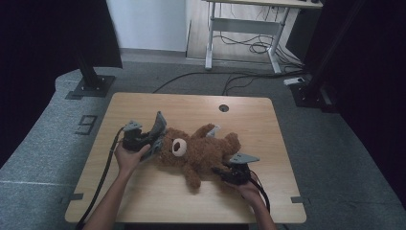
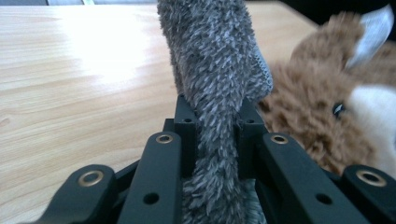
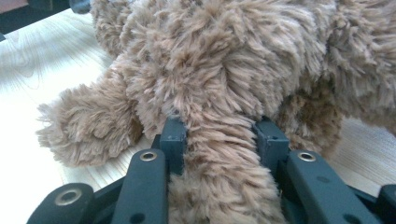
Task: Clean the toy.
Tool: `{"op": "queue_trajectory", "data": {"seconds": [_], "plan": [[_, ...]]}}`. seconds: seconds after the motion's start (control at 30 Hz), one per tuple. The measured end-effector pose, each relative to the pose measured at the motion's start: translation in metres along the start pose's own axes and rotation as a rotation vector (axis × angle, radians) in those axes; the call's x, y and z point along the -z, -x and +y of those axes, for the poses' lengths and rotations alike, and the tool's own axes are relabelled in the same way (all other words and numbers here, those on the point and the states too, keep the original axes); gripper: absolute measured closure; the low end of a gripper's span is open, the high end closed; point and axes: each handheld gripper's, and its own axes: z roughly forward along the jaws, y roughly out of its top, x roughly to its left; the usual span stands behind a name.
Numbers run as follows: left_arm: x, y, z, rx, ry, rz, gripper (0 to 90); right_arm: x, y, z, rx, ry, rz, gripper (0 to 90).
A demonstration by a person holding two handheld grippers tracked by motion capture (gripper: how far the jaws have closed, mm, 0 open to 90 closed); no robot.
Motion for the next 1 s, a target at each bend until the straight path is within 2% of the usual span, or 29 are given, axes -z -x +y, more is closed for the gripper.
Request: {"op": "queue_trajectory", "data": {"seconds": [0.2, 0.3, 0.4, 0.43, 0.57, 0.63, 0.73, 0.83, 0.9, 1.0], "plan": [[0.001, -0.004, -0.013, 0.003, -0.036, -0.015, 76.6, 0.000, 0.000, 0.000, 0.002, -0.002, -0.002, 63.7], [0.003, -0.005, -0.023, -0.001, -0.059, -0.035, 76.6, 0.000, -0.001, 0.000, 0.004, -0.004, -0.004, 63.7], [0.005, -0.003, -0.029, -0.023, -0.087, -0.044, 76.8, 0.000, 0.000, 0.000, -0.001, -0.003, -0.006, 63.9], [0.006, -0.001, -0.035, -0.039, -0.111, -0.054, 76.9, 0.000, 0.000, 0.000, -0.005, -0.003, -0.006, 63.9], [0.012, 0.001, -0.043, -0.044, -0.127, -0.076, 76.9, 0.000, 0.001, -0.001, -0.013, -0.005, -0.011, 64.2], [0.014, 0.003, -0.050, -0.051, -0.160, -0.080, 76.8, 0.000, 0.001, -0.001, -0.014, -0.006, -0.013, 64.3], [0.016, 0.004, -0.059, -0.049, -0.175, -0.075, 76.8, 0.001, 0.001, -0.001, -0.012, -0.007, -0.013, 64.3], [0.017, -0.001, -0.058, -0.021, -0.191, -0.072, 76.4, 0.001, 0.001, -0.001, -0.012, -0.007, -0.011, 64.3], [0.020, -0.004, -0.055, -0.013, -0.168, -0.051, 76.2, 0.001, 0.001, -0.001, -0.007, -0.008, -0.011, 64.3], [0.030, -0.004, -0.043, 0.014, -0.068, -0.061, 76.3, 0.001, 0.002, -0.001, -0.007, -0.007, -0.008, 64.3]]}}
